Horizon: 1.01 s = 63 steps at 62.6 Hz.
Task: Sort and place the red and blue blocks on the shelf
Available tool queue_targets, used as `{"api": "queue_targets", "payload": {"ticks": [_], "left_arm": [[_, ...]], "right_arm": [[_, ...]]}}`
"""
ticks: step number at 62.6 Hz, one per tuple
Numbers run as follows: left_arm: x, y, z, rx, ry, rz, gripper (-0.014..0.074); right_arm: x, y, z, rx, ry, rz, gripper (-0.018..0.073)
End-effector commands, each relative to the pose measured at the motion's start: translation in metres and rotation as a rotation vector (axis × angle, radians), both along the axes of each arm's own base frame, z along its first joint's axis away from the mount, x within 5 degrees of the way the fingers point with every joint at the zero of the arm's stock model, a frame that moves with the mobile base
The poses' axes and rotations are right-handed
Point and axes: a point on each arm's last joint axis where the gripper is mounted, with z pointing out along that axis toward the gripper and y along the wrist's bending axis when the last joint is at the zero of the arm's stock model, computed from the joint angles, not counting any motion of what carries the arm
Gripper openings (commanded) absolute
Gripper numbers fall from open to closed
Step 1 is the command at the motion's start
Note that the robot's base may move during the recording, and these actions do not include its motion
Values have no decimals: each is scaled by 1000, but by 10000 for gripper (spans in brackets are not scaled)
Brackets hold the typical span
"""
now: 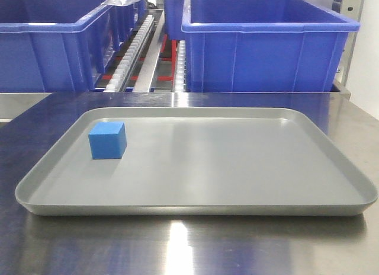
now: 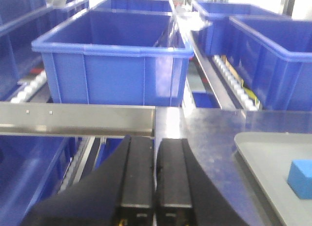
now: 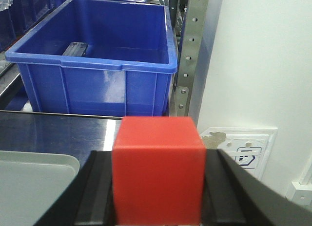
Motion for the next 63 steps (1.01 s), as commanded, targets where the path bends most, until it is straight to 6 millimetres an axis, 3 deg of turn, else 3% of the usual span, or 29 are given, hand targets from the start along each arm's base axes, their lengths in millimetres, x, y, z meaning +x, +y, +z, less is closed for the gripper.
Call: {"api": "queue_targets", "payload": {"ticks": [1, 14, 24, 47, 59, 63], "left_arm": [[-3, 0, 31, -18, -100, -2, 125], [13, -1, 64, -41, -28, -5, 125], [40, -2, 86, -27, 64, -3, 125], [113, -9, 98, -51, 467, -3, 127], [146, -33, 109, -78, 633, -74, 132], [156, -44, 111, -62, 669, -109, 169]], "right_arm": [[-1, 0, 18, -12, -124, -4, 48], [-1, 0, 18, -12, -124, -4, 48], [-1, 0, 18, -12, -124, -4, 48], [-1, 0, 18, -12, -124, -4, 48], [-1, 0, 18, -12, -124, -4, 48], [-1, 0, 18, -12, -124, -4, 48]]}}
